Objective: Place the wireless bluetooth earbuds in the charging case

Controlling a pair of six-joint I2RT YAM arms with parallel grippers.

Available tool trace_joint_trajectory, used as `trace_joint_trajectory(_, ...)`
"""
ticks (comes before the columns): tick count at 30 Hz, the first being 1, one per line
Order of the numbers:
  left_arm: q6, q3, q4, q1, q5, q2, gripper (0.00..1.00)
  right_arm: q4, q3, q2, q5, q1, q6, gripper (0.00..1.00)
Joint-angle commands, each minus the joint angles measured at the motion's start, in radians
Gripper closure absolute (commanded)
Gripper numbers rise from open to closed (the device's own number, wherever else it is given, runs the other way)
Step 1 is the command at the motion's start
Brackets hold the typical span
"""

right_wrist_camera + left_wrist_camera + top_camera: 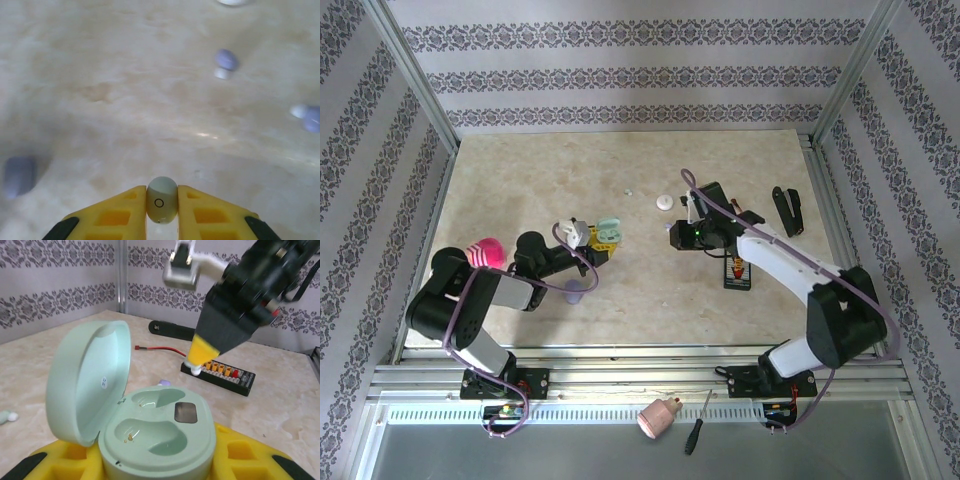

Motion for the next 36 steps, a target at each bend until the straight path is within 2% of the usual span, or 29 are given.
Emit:
trace_joint_trajectory(1,-0.044,0.033,0.088,-0.01,0.085,0.013,0.85,-0.013,0.033,-0.064,-0.176,0.009,-0.118,0.82)
trace_joint_trajectory(6,-0.047,0.04,0.097,-0.016,0.136,0.009,0.85,-0.026,0.081,-0.118,-0.354,0.058,-0.216,0.82)
trace_joint_trajectory(17,-0.014,0.049,0.006,-0.068,0.178,-0.086,0.84,-0.033,0.211,-0.057,-0.44,0.143,-0.324,0.84)
trace_joint_trajectory(36,-0.013,0.074,-0.028,-0.096,0.188,-0.133,0.84,-0.033,0.211,-0.007,-0.42,0.16,-0.355,0.84)
